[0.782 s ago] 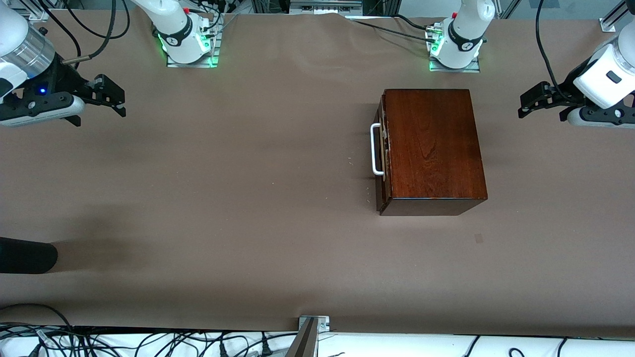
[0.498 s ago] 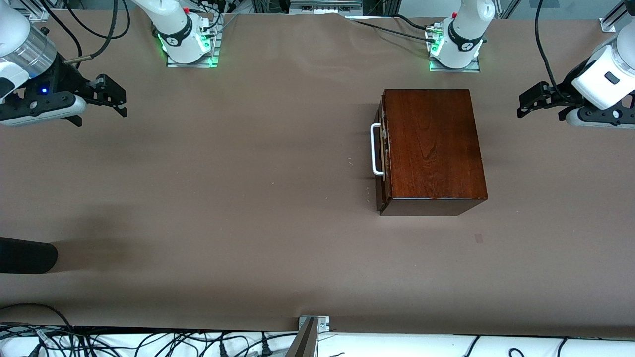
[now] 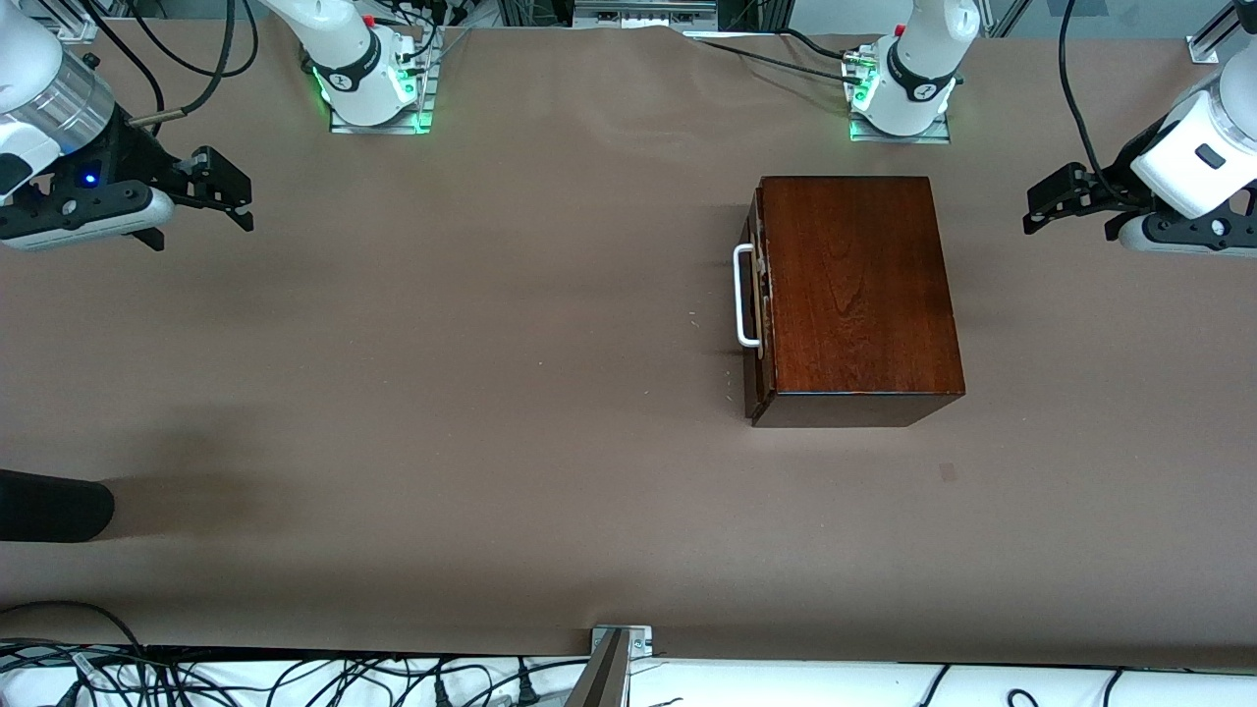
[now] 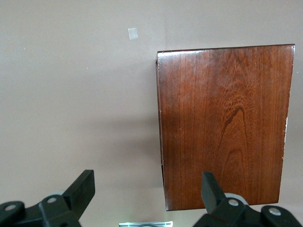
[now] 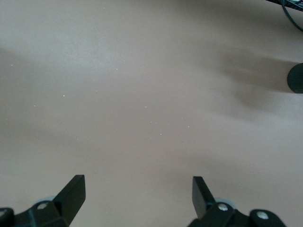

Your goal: Open drawer, take yellow block, close drawer

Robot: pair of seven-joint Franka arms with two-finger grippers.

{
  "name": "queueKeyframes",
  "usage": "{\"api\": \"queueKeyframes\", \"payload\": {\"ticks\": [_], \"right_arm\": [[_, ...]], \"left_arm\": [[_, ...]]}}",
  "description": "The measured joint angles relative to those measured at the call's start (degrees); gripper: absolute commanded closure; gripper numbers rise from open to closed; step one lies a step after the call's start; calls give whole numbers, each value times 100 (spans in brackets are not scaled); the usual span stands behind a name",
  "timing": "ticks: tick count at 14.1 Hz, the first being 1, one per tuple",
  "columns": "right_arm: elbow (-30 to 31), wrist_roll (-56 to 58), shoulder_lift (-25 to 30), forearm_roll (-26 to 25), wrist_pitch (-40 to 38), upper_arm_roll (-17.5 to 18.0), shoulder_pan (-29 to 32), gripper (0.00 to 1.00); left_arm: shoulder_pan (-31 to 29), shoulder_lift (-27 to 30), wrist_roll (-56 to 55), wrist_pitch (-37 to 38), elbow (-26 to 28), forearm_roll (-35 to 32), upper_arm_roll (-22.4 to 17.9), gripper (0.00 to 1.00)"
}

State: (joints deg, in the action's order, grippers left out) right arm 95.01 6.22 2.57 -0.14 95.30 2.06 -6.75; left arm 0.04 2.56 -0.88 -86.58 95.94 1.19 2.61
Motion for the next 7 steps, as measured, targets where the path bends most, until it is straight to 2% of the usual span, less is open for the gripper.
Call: {"api": "queueKeyframes", "payload": {"ticks": [7], "right_arm": [[0, 0, 0, 2, 0, 5, 0, 0]], "left_arm": [[77, -29, 0, 271, -35, 0, 113, 0]]}}
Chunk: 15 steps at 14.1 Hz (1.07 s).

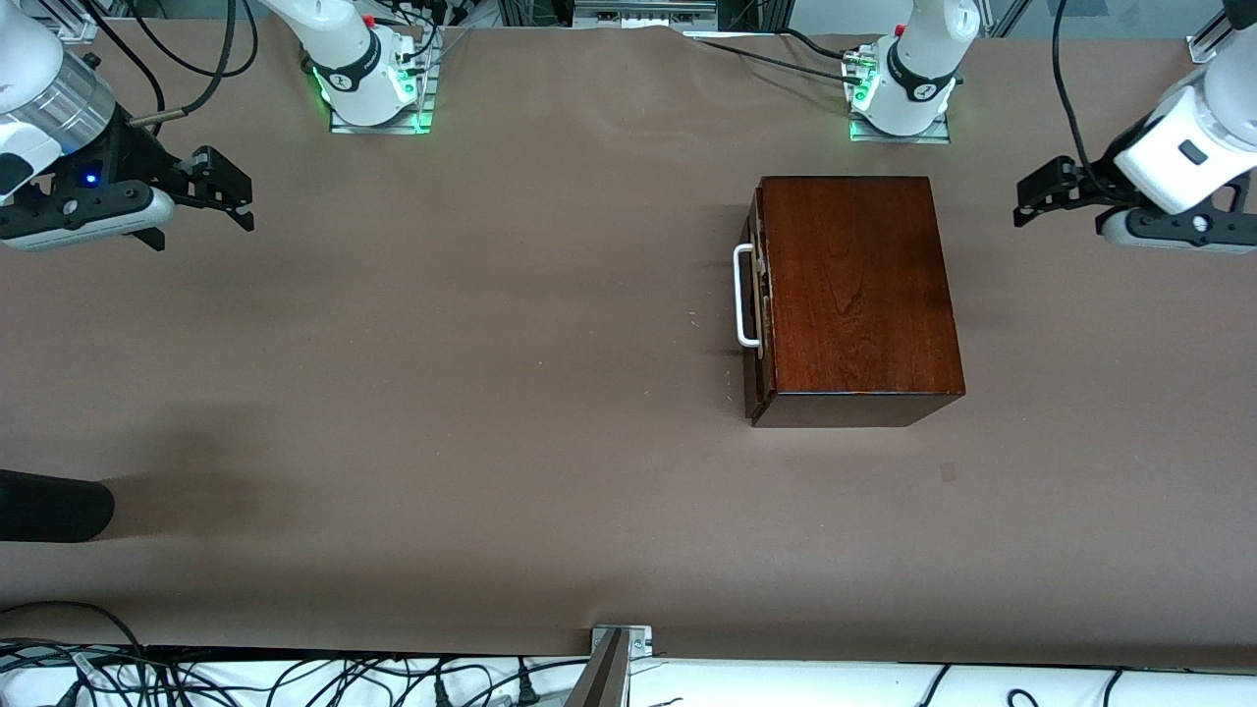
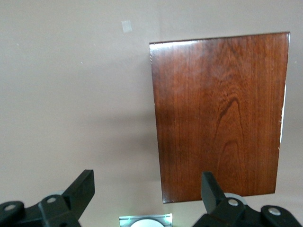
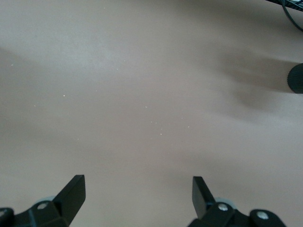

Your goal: Open drawer, take yellow block, close drawer

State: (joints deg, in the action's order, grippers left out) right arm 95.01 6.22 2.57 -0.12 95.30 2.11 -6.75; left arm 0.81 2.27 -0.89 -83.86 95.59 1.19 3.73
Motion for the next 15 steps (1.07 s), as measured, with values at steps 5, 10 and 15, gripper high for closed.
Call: {"api": "queueKeyframes", "payload": {"ticks": [5, 10, 15], "right_arm": [[-1, 0, 0, 7, 0, 0, 0, 0], [-1, 0, 0, 7, 0, 0, 0, 0], [-1, 0, 0, 7, 0, -2, 0, 0]], "left_arm": [[10, -509, -323, 197, -40, 0, 463, 0], [89, -1206, -1436, -17, -678, 0, 1553, 0], [540, -1870, -1991, -880, -890, 0, 1927, 0]]}}
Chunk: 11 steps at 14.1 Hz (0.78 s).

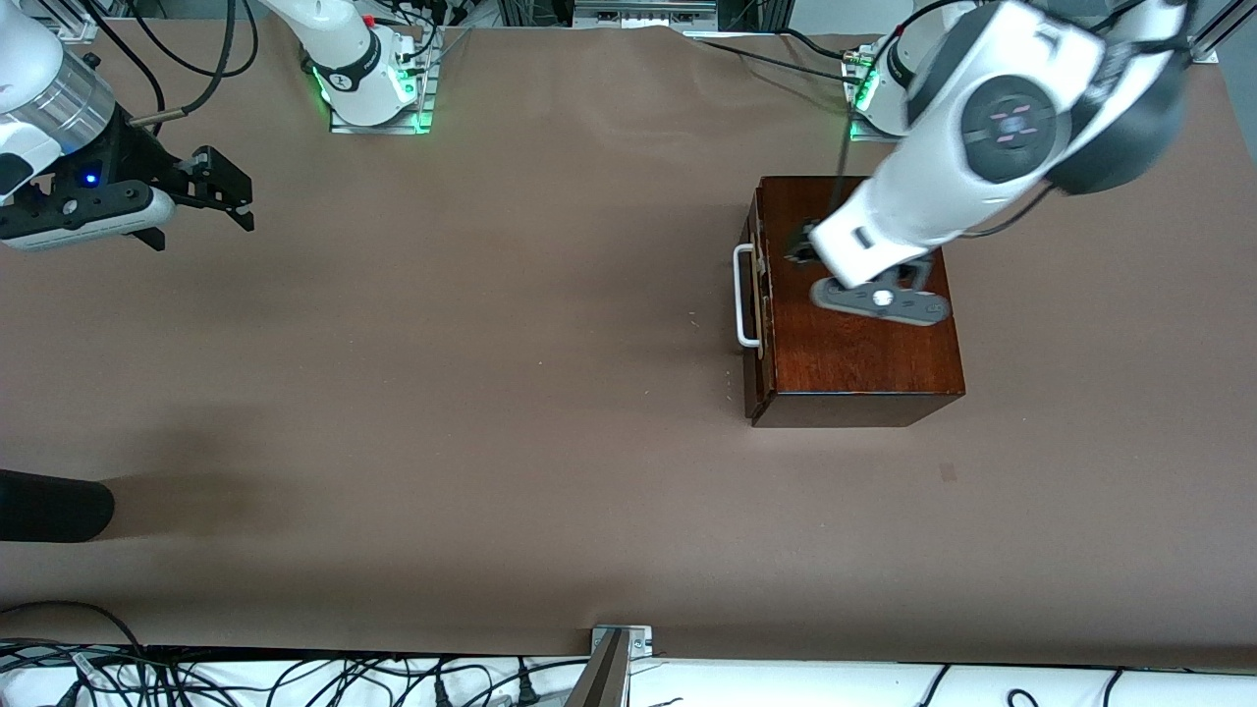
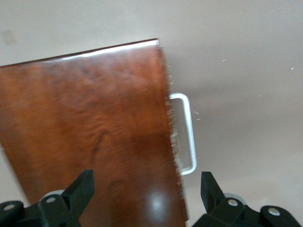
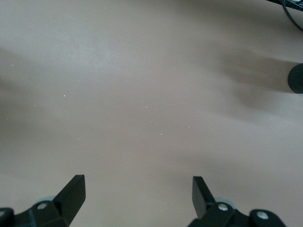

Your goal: Open drawer, take yellow block, close drawer

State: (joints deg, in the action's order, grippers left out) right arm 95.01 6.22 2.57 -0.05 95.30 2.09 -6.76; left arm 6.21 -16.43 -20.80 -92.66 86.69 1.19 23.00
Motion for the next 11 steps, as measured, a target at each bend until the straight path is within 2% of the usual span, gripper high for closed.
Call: {"api": "queueKeyframes", "payload": {"ticks": [2, 6, 11], "right_arm": [[0, 0, 0, 0, 0, -1, 0, 0], [0, 0, 0, 0, 0, -2, 0, 0], [0, 0, 0, 0, -2, -3, 0, 0]], "left_arm": [[421, -251, -607, -281, 0, -131, 21, 0], [1270, -778, -1864, -425, 33, -883, 37, 0], [1504, -1050, -2490, -1174, 640, -1506, 24, 0]]}}
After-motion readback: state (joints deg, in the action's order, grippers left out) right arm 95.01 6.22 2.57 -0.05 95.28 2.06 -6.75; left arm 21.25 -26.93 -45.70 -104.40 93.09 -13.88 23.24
